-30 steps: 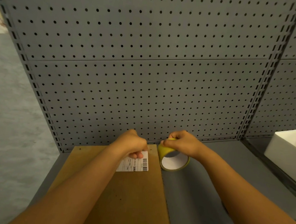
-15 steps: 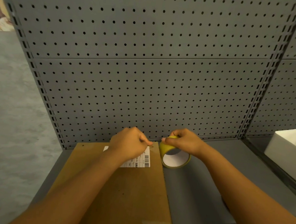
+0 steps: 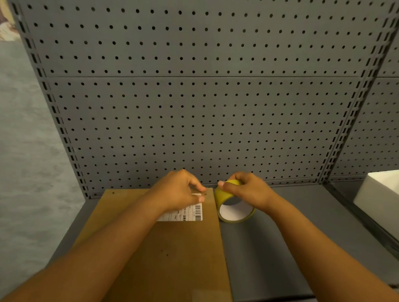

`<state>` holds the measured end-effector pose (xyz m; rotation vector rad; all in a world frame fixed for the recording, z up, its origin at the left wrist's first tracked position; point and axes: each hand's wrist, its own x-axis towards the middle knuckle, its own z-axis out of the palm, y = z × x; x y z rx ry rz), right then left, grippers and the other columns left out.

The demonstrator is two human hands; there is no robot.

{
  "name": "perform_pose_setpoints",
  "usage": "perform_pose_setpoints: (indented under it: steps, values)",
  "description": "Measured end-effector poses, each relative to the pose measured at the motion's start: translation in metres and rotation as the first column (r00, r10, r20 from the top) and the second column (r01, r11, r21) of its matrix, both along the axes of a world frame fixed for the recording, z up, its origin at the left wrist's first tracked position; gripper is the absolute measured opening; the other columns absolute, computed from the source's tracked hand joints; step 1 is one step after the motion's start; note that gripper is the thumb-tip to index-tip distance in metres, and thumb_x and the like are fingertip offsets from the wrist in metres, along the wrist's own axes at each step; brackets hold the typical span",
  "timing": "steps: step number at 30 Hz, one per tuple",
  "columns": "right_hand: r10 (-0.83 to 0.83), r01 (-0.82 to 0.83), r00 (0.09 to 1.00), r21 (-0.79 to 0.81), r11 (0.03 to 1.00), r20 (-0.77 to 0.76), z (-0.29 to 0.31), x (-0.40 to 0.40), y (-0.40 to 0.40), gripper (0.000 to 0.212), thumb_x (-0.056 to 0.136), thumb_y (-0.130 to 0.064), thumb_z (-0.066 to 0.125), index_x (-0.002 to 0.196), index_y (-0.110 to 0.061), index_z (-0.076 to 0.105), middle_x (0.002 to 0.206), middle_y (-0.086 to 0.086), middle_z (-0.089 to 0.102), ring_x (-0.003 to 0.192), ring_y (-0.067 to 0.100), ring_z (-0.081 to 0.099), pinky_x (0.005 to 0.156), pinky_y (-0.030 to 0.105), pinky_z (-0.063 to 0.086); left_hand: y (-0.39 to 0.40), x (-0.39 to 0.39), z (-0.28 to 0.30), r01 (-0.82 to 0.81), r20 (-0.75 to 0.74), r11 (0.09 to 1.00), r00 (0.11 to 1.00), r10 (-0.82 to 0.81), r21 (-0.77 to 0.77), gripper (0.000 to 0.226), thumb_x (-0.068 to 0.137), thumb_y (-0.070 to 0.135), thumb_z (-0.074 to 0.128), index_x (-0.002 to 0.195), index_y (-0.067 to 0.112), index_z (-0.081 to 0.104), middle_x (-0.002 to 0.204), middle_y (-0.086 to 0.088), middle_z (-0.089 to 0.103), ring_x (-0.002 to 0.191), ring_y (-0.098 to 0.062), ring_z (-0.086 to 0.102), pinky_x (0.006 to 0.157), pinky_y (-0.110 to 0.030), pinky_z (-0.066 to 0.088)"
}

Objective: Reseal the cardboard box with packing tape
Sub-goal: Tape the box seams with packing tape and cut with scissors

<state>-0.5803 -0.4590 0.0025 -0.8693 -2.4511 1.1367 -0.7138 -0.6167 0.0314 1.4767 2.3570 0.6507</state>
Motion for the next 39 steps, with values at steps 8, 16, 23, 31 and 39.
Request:
perform_pose_setpoints:
  steps: [8,16,23,31,39]
  values:
    - [-0.028,0.027,0.999,-0.03,0.999,-0.033,-0.002,0.003,-0.002,0.036,0.084,-0.05,0.065,0.084,-0.013,0.061,0.071,-0.002,0.057,0.068,0.011,0.054,0.063,0.024,0.041,-0.008,0.008,-0.017,0.217,-0.33,0.974,0.926,-0.185,0.064,0.032,0.098,0.018,0.046,0.124,0.026,0.063,0.122,0.002,0.059,0.109,-0.015,0.053,0.092,-0.038,0.046]
    - [-0.046,0.045,0.998,-0.035,0.998,-0.048,-0.006,0.003,-0.003,0.045,0.083,-0.049,0.065,0.091,-0.005,0.065,0.08,0.007,0.062,0.073,0.018,0.056,0.067,0.029,0.044,-0.01,0.005,-0.022,0.369,-0.437,0.929,0.835,-0.335,-0.007,0.045,0.098,0.011,0.046,0.141,0.023,0.045,0.147,0.005,0.043,0.134,-0.012,0.037,0.108,-0.018,0.024]
    - [-0.113,0.084,0.988,-0.253,0.964,-0.106,-0.014,0.01,0.004,0.052,0.085,-0.06,0.056,0.087,-0.009,0.063,0.086,0.011,0.067,0.083,0.022,0.062,0.079,0.035,0.048,-0.012,-0.001,-0.029,0.341,-0.298,0.93,0.91,-0.289,0.14,0.033,0.1,0.018,0.046,0.13,0.019,0.058,0.138,0.005,0.053,0.128,-0.008,0.046,0.103,-0.006,0.022]
    - [-0.338,0.076,0.893,-0.639,0.765,-0.299,-0.034,0.008,-0.001,0.047,0.085,-0.05,0.063,0.109,-0.01,0.065,0.104,0.015,0.069,0.097,0.032,0.066,0.089,0.044,0.053,-0.012,-0.002,-0.033,0.35,-0.284,0.932,0.906,-0.312,0.092,0.036,0.101,0.012,0.039,0.133,0.023,0.053,0.147,0.011,0.041,0.134,-0.005,0.037,0.111,-0.017,0.024]
    - [-0.171,0.106,0.96,-0.276,0.955,-0.223,-0.015,0.009,0.018,0.038,0.086,-0.046,0.064,0.069,-0.015,0.049,0.067,0.009,0.047,0.062,0.018,0.047,0.061,0.027,0.038,-0.013,-0.007,-0.038,0.33,-0.272,0.932,0.92,-0.282,0.15,0.037,0.1,0.013,0.04,0.132,0.025,0.055,0.143,0.014,0.046,0.13,0.005,0.037,0.102,0.003,0.011]
